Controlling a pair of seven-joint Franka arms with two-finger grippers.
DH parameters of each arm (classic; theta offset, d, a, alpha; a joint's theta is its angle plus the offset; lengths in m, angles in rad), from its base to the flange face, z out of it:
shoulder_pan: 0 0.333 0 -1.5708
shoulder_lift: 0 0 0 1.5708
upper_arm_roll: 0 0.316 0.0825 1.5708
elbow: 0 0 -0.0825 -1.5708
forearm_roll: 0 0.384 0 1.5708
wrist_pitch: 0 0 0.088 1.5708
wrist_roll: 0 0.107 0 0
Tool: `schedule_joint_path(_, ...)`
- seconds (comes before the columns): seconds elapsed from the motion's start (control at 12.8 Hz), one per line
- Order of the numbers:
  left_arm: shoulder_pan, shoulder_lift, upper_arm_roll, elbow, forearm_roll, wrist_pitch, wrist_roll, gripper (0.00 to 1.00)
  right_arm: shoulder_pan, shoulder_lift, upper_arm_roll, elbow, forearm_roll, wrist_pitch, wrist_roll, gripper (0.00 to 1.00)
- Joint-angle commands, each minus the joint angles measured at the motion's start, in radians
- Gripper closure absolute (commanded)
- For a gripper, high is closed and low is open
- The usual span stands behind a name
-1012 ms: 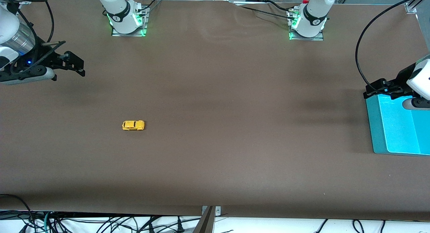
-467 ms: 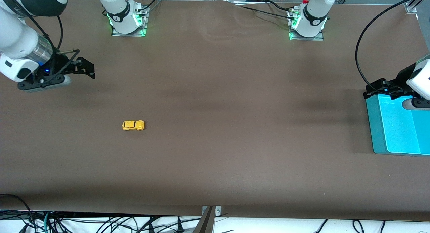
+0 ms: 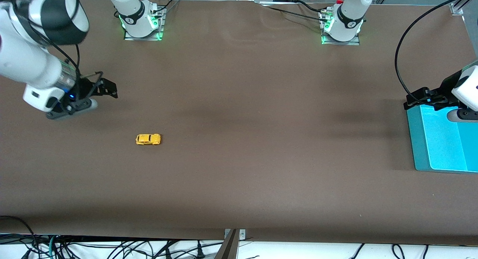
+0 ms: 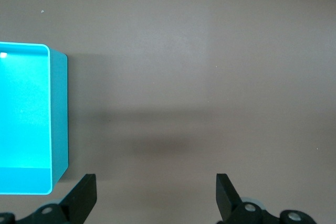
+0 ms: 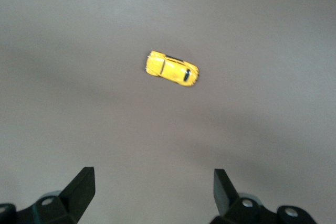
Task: Wind and store yellow beetle car
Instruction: 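Reach the right gripper down over the yellow beetle car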
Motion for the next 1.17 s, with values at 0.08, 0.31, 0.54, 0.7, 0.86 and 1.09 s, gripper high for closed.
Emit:
schedule_joint_path(0.08, -0.005, 0.011, 0.002, 0.028, -0.017, -0.016, 0.013, 0.0, -0.003, 0.156, 0.057, 0.014, -0.078, 0.137, -0.255, 0.0)
schedule_joint_path(0.31, -0.005, 0.011, 0.002, 0.028, -0.017, -0.016, 0.013, 0.0, -0.002, 0.239, 0.096, -0.008, -0.141, 0.21, -0.426, 0.0)
schedule_joint_path(0.54, -0.005, 0.011, 0.002, 0.028, -0.017, -0.016, 0.015, 0.0, -0.003, 0.266, 0.102, -0.135, -0.259, 0.444, -0.609, 0.0)
schedule_joint_path(0.7, -0.005, 0.011, 0.002, 0.028, -0.017, -0.016, 0.013, 0.0, -0.002, 0.292, 0.102, -0.153, -0.308, 0.513, -0.683, 0.0)
schedule_joint_path(0.86, -0.005, 0.011, 0.002, 0.028, -0.017, -0.016, 0.015, 0.0, -0.002, 0.325, 0.102, -0.157, -0.32, 0.558, -0.729, 0.0)
schedule_joint_path(1.09, -0.005, 0.011, 0.002, 0.028, -0.017, -0.016, 0.015, 0.0, -0.012, 0.374, 0.102, -0.155, -0.325, 0.63, -0.826, 0.0)
